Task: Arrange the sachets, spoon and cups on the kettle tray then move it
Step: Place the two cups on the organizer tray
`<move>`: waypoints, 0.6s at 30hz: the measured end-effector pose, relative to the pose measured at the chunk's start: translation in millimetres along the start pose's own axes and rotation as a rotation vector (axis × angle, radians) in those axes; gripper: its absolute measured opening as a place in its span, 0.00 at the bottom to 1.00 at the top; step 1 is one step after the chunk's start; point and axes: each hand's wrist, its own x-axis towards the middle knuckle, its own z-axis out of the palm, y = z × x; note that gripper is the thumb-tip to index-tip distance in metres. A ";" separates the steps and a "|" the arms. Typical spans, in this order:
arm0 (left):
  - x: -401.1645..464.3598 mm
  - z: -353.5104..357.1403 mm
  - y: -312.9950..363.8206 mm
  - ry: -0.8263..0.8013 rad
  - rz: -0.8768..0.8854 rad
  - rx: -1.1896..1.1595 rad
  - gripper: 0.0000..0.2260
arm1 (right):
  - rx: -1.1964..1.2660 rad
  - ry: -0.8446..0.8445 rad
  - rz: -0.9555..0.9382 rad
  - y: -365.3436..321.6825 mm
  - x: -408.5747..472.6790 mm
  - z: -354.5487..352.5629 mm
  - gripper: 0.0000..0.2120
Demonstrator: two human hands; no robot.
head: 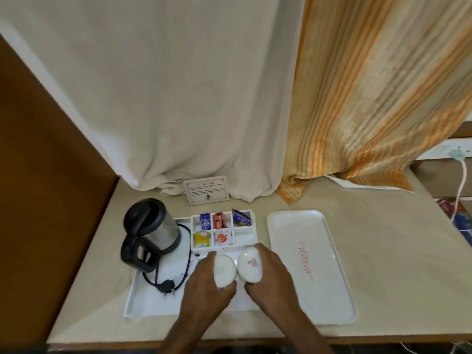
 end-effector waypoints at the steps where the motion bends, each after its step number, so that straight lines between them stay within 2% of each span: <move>1: 2.9 -7.6 -7.8 -0.005 -0.013 -0.006 0.24 | -0.002 -0.028 0.001 -6.5 3.0 10.7 0.31; 6: 17.4 -28.0 -38.0 -0.038 -0.076 -0.050 0.18 | -0.027 -0.089 0.031 -18.7 9.2 54.8 0.34; 9: 25.5 -25.5 -48.3 -0.073 -0.077 -0.077 0.19 | -0.059 -0.083 0.075 -13.1 10.4 67.2 0.34; 12: 29.3 -20.0 -54.1 -0.113 -0.075 -0.090 0.25 | -0.054 -0.059 0.083 -9.1 9.6 69.1 0.36; 16: 26.3 -26.0 -69.7 -0.189 -0.083 -0.019 0.47 | -0.011 -0.153 0.116 -11.8 5.7 53.5 0.56; 17: 21.6 -31.8 -77.3 -0.175 -0.052 0.012 0.47 | -0.002 -0.149 0.101 -10.1 5.3 45.4 0.56; 18: 15.7 -40.6 -85.1 -0.134 -0.014 0.030 0.42 | 0.008 -0.121 0.077 -6.8 5.4 37.1 0.54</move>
